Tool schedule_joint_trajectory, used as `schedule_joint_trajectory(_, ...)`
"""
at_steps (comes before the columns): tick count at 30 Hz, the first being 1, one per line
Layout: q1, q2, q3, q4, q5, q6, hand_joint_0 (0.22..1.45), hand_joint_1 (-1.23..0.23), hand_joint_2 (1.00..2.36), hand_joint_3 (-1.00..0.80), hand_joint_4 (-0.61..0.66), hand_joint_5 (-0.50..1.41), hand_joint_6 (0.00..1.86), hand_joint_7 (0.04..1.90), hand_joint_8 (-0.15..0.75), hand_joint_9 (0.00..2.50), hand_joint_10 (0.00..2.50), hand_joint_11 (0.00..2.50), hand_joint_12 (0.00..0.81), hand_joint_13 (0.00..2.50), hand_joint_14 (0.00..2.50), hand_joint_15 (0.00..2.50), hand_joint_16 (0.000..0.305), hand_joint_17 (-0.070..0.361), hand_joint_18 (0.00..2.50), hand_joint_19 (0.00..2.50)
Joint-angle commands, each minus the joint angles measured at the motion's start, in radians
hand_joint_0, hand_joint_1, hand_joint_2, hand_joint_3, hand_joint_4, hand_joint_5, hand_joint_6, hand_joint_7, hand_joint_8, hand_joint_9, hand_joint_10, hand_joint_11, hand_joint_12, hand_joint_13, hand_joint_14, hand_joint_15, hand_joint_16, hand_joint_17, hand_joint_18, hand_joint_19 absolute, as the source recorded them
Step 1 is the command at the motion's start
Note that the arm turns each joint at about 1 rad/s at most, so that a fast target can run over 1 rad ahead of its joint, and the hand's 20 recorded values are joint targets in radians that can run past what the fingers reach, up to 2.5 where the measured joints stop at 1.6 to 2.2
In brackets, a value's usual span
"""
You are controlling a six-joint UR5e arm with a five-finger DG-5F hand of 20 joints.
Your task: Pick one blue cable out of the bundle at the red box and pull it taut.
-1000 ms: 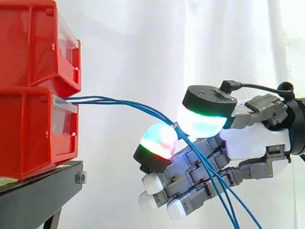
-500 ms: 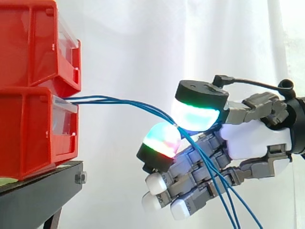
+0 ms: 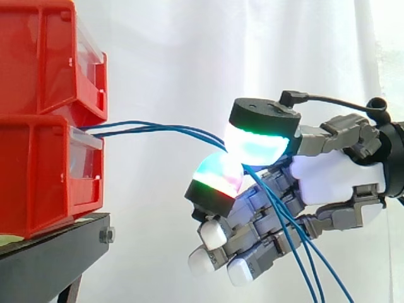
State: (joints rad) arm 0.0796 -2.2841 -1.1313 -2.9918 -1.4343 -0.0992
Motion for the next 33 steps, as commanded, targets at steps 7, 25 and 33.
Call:
schedule_joint_trajectory(7, 0.002, 0.000, 0.019, -0.078, -0.002, 0.003, 0.57, -0.68, 1.00, -0.50, 0.23, -0.17, 0.86, 0.90, 0.384, 0.90, 0.01, 0.68, 0.355, 0.54, 0.01, 0.25, 0.050, 0.112, 0.58, 0.35)
schedule_joint_trajectory(25, 0.003, 0.000, 0.024, -0.078, 0.000, 0.003, 0.53, -0.49, 1.00, -0.50, 0.21, -0.15, 0.77, 0.92, 0.385, 0.88, 0.01, 0.62, 0.365, 0.52, 0.01, 0.25, 0.053, 0.119, 0.56, 0.37)
schedule_joint_trajectory(33, 0.003, 0.000, 0.024, -0.078, -0.002, 0.003, 0.50, -0.57, 1.00, -0.50, 0.23, -0.15, 0.76, 0.93, 0.393, 0.86, 0.01, 0.61, 0.375, 0.51, 0.01, 0.24, 0.055, 0.125, 0.56, 0.36)
